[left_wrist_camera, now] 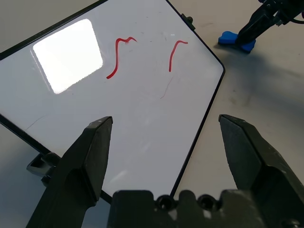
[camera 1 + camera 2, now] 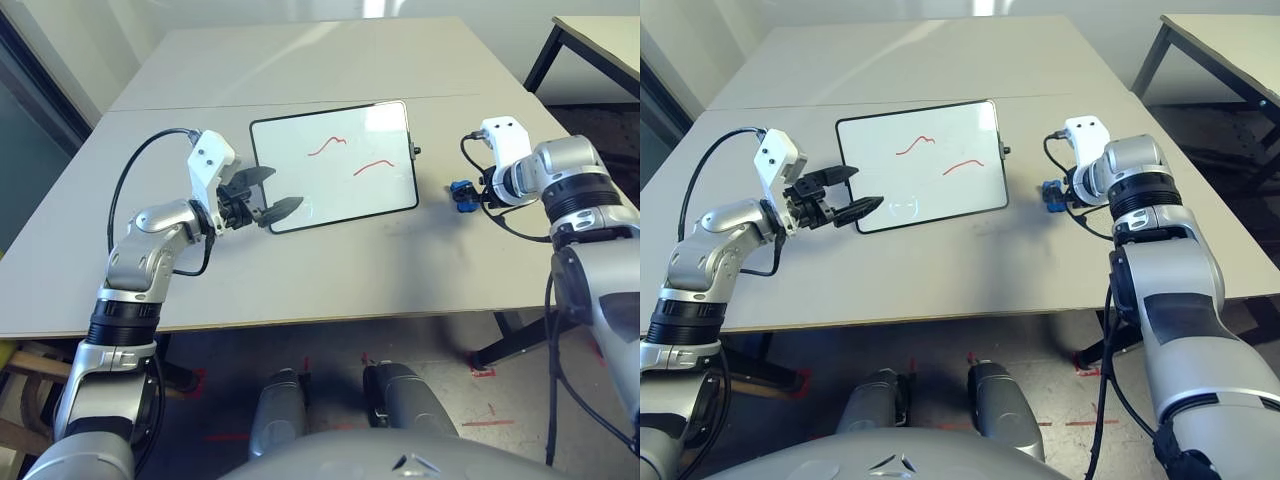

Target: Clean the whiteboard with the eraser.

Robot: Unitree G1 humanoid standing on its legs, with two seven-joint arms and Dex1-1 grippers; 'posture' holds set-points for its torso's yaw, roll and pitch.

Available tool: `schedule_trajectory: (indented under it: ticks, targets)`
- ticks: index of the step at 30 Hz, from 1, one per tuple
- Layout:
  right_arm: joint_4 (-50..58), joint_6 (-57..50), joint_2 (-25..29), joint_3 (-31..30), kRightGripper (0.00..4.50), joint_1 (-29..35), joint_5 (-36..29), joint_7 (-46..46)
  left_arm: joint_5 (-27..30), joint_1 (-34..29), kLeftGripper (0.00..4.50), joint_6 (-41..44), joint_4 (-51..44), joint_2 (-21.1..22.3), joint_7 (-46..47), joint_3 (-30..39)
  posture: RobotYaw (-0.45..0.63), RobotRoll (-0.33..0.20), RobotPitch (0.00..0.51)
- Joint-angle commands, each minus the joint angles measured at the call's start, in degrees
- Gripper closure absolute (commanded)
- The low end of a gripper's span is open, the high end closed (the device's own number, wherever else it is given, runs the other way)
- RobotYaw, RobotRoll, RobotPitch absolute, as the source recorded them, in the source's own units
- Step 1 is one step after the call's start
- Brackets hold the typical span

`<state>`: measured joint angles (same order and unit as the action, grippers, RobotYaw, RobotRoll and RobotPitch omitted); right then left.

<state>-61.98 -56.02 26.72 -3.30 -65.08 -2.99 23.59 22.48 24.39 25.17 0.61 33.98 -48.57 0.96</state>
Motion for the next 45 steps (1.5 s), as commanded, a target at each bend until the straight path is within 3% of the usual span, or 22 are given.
schedule_trajectory:
  ticks: [1,17,20,28,30,36,38,45]
  targets:
    - [-3.6,1.7,-0.8,1.1,0.03,-1.6,0.7,-0.6,-0.9,-0.4,0.00,-0.1,-1.2,-0.2,-0.2,-0.9,-0.08,0.000,0.053]
    - [-9.7,6.9,-2.1,5.2,0.03,-1.8,1.0,-5.2,-1.0,-0.4,0.00,-0.2,-1.3,-0.1,0.1,-0.6,-0.07,0.000,0.051]
    - [-9.9,7.4,-2.0,5.4,0.66,-1.7,1.1,-5.4,-1.2,-0.2,0.00,-0.5,-0.8,-0.1,0.0,-0.6,-0.07,0.000,0.051]
    - [-9.7,9.1,-2.1,6.3,3.73,-1.3,1.3,-5.5,-1.5,0.0,0.00,-1.1,-0.1,-0.4,-0.1,-0.9,-0.08,0.000,0.049]
    - [-9.6,9.9,-2.1,6.3,4.11,-1.1,1.5,-5.2,-1.6,0.0,0.00,-1.3,0.1,-0.5,-0.2,-1.0,-0.08,0.000,0.049]
    - [-7.2,15.5,-1.5,2.7,4.12,-0.7,4.8,-0.4,-1.7,0.0,0.00,-1.7,0.6,-0.5,-0.5,-0.9,-0.08,0.000,0.050]
    - [-3.5,21.6,-0.7,-3.9,4.12,0.1,9.5,6.2,-1.8,0.0,0.00,-1.8,0.8,-0.4,-0.6,-0.7,-0.08,0.000,0.051]
    - [14.0,35.1,3.5,-18.3,4.12,3.8,19.2,20.7,-2.0,0.2,0.00,-2.1,1.5,-0.4,-1.0,-0.8,-0.09,0.000,0.050]
